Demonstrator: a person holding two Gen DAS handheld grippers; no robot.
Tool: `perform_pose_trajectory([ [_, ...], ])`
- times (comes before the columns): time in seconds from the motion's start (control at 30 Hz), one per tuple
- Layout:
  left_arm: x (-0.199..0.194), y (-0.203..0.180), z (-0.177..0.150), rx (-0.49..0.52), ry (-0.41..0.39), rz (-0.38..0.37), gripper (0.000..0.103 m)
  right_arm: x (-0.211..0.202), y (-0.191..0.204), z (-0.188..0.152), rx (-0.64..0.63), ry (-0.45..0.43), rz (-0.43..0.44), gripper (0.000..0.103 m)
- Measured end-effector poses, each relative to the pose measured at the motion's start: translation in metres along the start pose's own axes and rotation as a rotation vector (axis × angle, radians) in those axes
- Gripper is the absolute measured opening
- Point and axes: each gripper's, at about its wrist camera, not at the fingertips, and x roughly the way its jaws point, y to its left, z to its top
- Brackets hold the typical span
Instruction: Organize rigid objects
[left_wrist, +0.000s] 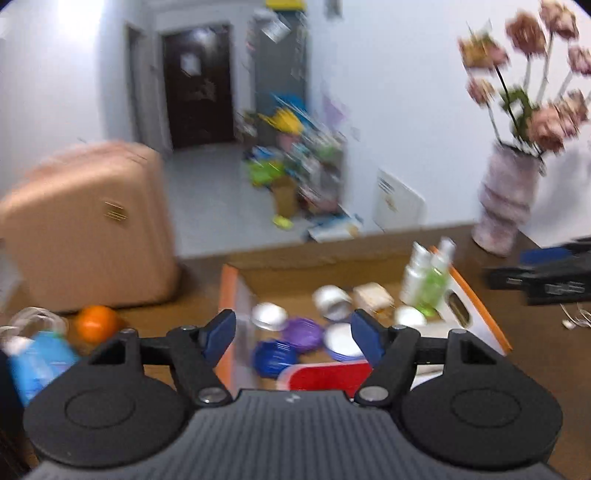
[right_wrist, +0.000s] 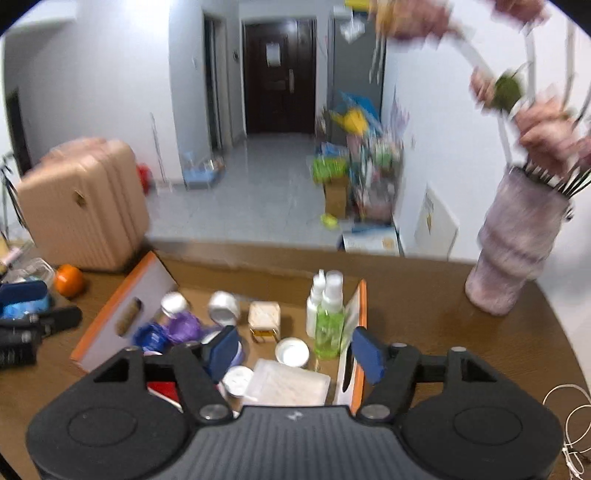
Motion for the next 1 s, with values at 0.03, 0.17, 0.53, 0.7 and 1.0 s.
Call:
perform_pose_trajectory([
  [0.03, -0.017, 0.002, -0.004, 0.0, -0.052, 0.042, 0.08, -0.016, 0.001, -0.006, -0.002, -0.051, 0.002, 0.084],
  [0.17, -0.074, 0.014, -0.038, -0.054, -0.245, 0.093, 0.096, -0.077, 0.007, -0.051, 0.008, -0.308, -0.001, 0.093],
  [0.53, -0.141, -0.008, -0.129, -0.021, -0.293, -0.013, 0.099, -0.13, 0.048, -0.155, 0.02, -0.412, 0.013, 0.101],
  [0.7, -0.167, -0.003, -0.147, -0.046, -0.301, -0.01, 0.1, -0.154, 0.059, -0.168, 0.011, -0.428, 0.019, 0.101],
  [1.0, -0.218, 0.004, -0.203, -0.098, -0.266, 0.034, 0.103, -0.2, 0.069, -0.24, 0.025, -0.398, -0.009, 0.101],
])
